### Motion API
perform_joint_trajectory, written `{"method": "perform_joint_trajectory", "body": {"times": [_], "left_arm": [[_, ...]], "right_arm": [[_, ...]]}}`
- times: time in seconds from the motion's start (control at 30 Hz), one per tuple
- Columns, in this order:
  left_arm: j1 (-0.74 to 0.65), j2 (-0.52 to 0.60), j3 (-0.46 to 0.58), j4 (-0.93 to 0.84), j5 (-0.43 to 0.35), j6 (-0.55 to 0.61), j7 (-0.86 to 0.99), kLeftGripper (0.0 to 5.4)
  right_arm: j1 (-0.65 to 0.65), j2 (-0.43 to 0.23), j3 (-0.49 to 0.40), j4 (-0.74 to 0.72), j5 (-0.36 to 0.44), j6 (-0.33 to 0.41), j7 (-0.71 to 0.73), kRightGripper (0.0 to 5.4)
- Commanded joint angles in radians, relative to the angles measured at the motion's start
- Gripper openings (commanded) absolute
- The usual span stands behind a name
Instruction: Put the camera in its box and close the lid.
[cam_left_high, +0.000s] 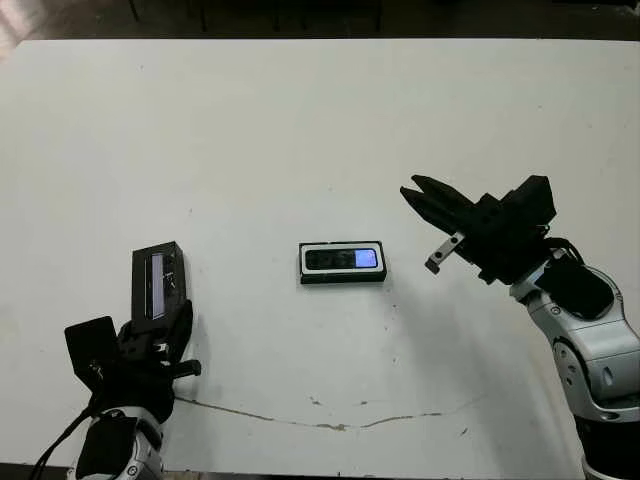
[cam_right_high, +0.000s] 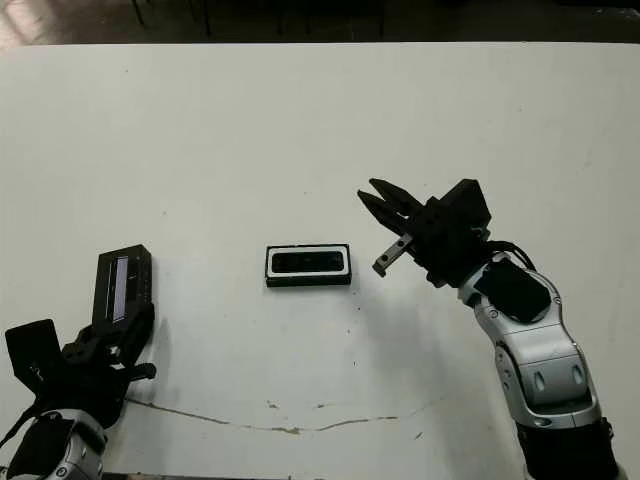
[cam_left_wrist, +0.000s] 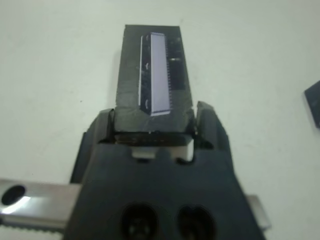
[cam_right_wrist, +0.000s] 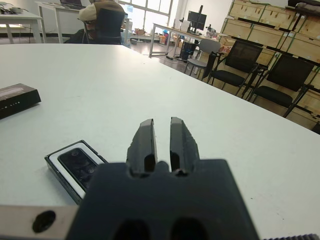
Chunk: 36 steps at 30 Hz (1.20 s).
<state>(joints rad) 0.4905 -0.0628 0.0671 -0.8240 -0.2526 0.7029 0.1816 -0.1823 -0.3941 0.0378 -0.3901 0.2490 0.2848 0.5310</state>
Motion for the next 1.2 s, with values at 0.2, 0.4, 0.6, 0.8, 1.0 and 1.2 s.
{"method": "perform_joint_trajectory", "body": {"times": [0.2, 0.4, 0.6, 0.8, 1.0, 1.2], "left_arm": [[0.036, -0.016, 0.032, 0.046, -0.028, -0.044, -0.042, 1.44], [0.009, 0.077, 0.066, 0.017, -0.022, -0.056, -0.132, 1.44], [-0.083, 0.321, 0.132, 0.089, 0.042, -0.267, -0.375, 1.43], [-0.170, 0.453, 0.142, 0.158, 0.065, -0.406, -0.515, 1.43], [-0.297, 0.550, 0.140, 0.215, 0.021, -0.416, -0.638, 1.43], [-0.481, 0.748, 0.082, 0.325, 0.016, -0.341, -0.839, 1.43]], "right_arm": [[0.016, -0.008, 0.006, 0.007, -0.002, 0.020, 0.002, 0.00], [0.020, -0.003, 0.004, 0.004, 0.004, 0.022, 0.000, 0.00], [0.027, 0.002, -0.009, 0.008, 0.017, 0.017, -0.002, 0.00], [0.039, -0.008, -0.021, -0.009, 0.023, 0.051, -0.009, 0.00], [0.038, -0.017, -0.055, 0.010, 0.042, 0.046, 0.002, 0.00], [0.016, -0.035, -0.110, 0.016, 0.073, 0.114, -0.014, 0.00]]}}
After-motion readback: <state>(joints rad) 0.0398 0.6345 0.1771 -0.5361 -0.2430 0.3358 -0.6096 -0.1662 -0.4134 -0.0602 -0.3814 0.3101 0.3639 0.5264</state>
